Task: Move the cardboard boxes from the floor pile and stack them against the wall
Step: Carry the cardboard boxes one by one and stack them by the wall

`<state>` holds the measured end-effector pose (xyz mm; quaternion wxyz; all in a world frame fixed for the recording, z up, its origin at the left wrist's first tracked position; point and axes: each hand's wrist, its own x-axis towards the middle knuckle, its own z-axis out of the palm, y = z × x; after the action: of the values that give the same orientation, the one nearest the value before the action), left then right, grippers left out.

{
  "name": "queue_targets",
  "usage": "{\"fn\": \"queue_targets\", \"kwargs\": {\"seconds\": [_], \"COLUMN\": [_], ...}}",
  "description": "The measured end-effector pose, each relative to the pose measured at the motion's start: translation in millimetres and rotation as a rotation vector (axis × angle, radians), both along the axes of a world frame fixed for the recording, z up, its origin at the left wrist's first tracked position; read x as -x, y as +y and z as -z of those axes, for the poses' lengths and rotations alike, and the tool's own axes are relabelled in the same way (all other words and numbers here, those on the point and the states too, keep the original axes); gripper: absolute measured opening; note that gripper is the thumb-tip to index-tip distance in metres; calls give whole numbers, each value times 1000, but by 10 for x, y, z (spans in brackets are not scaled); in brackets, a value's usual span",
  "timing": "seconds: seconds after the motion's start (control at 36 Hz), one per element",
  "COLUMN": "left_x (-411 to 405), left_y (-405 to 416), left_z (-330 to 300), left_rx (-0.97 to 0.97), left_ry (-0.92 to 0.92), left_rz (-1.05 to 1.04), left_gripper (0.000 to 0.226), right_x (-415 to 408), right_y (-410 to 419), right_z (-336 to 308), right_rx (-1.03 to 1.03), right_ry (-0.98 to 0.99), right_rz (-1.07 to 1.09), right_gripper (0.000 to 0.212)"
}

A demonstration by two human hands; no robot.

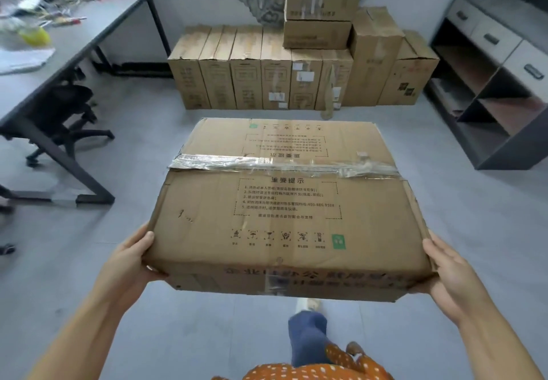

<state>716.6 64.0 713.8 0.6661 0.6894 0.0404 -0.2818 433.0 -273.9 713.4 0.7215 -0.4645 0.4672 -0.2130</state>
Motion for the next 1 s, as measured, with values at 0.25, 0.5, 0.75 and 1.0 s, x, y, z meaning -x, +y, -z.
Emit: {"fn": "queue_targets", "kwargs": {"seconds": [0.25,0.5,0.75,1.0], "left_x": [-1104,-2243,-3353,-5105], "left_y": [-880,-1696,-2154,-2625], "left_z": [103,87,126,207], "left_rx": [19,13,12,4], "left_ry": [22,43,34,18], "left_rz": [-100,-222,-256,-194], "left_gripper": [34,33,34,35], "right_x": [-1332,-2902,-4237,-5706], "right_y": [-995,-2144,-2725,-3049], "right_z": [62,-21,-11,103], "right_rx": [39,33,54,52], "right_ry": [49,73,103,77], "right_rz": [-94,-211,-275,-181], "right_gripper": [33,34,35,37]}}
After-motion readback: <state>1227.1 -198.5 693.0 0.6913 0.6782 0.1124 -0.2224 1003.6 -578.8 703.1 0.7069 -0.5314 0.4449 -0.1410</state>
